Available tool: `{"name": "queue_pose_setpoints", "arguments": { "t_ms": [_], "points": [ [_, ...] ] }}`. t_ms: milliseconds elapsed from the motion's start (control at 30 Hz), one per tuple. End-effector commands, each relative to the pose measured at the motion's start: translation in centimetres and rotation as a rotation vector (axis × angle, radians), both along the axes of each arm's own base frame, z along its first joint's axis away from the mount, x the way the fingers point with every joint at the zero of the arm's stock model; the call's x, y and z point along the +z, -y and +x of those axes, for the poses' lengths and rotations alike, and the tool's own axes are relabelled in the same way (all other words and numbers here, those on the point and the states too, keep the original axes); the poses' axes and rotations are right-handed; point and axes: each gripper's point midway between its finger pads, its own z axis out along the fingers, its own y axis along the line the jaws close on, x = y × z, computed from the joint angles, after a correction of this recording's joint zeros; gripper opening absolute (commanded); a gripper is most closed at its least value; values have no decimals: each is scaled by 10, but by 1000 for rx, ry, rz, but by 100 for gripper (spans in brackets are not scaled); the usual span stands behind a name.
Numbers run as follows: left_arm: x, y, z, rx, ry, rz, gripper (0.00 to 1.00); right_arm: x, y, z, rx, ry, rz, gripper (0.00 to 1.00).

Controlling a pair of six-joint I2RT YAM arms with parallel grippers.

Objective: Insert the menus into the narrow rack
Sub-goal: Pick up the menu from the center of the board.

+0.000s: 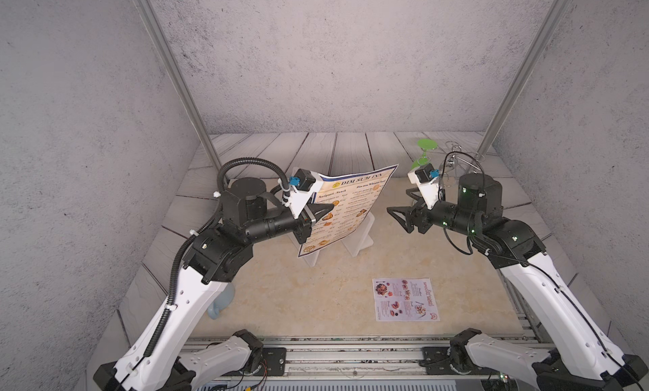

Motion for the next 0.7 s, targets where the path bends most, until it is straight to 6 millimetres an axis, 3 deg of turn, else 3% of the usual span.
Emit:
{"name": "queue_pose_setpoints", "arguments": {
  "t_ms": [0, 367, 667],
  "points": [
    [18, -6, -15, -27, 50, -55, 0, 0, -23, -9, 154, -61, 86, 86],
    [31, -2, -29, -106, 68, -92, 0, -2, -51, -18, 375, -106, 162, 88],
    [31, -1, -28, -108, 80, -96, 0, -1, -63, -28, 502, -139, 212, 87]
  ]
}}
